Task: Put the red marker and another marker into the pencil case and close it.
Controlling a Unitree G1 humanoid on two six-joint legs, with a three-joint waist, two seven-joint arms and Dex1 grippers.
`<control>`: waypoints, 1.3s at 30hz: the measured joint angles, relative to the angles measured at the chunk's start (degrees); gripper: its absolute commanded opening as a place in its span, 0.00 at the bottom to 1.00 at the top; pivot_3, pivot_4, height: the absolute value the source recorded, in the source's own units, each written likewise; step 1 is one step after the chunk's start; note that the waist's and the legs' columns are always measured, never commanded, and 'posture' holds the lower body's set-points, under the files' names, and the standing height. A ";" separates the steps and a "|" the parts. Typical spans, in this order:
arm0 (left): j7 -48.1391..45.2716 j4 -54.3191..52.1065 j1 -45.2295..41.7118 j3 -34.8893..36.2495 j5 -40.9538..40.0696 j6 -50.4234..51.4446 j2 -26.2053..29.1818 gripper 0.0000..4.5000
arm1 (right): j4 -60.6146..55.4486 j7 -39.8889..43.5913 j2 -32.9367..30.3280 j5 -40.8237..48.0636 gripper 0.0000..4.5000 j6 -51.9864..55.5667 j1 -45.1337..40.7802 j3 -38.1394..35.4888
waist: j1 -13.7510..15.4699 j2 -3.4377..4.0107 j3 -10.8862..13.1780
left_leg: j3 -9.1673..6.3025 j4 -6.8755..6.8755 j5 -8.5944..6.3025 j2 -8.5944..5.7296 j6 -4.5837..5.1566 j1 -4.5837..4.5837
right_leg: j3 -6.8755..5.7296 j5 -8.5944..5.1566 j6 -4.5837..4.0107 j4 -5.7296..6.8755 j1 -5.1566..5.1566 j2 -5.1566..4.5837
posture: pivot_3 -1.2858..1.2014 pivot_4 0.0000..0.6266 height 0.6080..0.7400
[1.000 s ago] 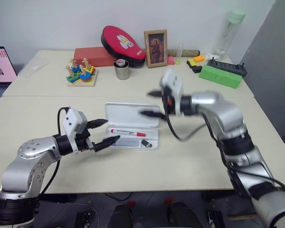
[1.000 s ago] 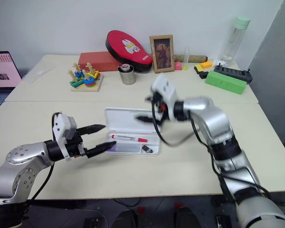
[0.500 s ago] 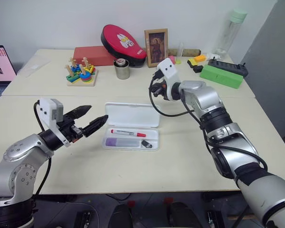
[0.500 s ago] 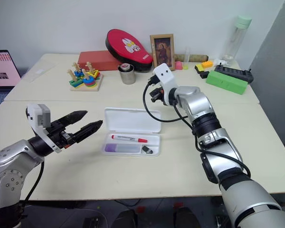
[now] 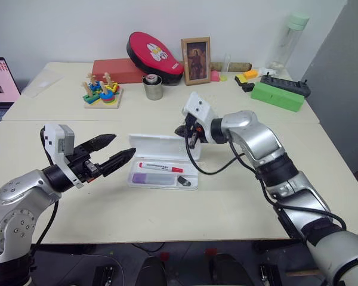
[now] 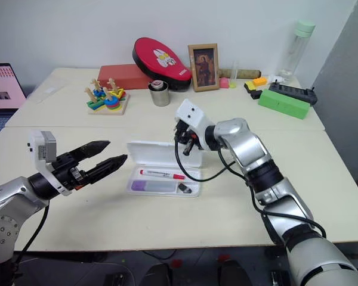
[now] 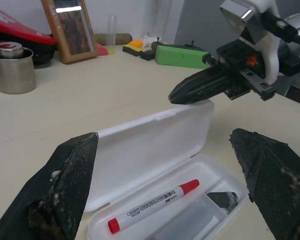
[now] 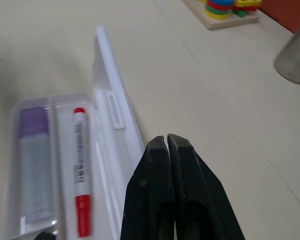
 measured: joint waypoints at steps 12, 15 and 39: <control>-5.50 0.13 3.40 -0.99 0.77 0.06 2.43 1.00 | -5.96 2.25 -2.60 -3.23 0.01 0.43 7.86 9.06 | -0.17 -0.02 -0.01 | 0.03 0.03 0.00 0.01 -0.01 0.00 | 0.05 -0.01 0.00 -0.07 -0.04 0.01 | 0.52 0.24 1.00; -5.85 0.13 3.55 -1.60 1.13 0.06 2.48 1.00 | -5.93 1.79 -2.57 -4.43 0.01 -0.67 7.91 9.51 | -0.19 -0.06 -0.04 | 0.02 0.03 0.00 0.02 0.00 0.11 | 0.04 -0.02 0.01 -0.04 -0.09 0.02 | 0.52 0.24 1.00; 0.91 19.64 1.58 -5.37 21.93 -8.84 5.04 1.00 | -22.41 -5.67 -12.24 12.54 0.76 7.84 24.63 -23.89 | 1.06 -0.13 -0.06 | 0.04 -0.13 -0.03 0.00 -0.02 -0.07 | 0.05 -0.07 -0.10 -0.12 -0.09 -0.01 | 0.52 0.24 1.00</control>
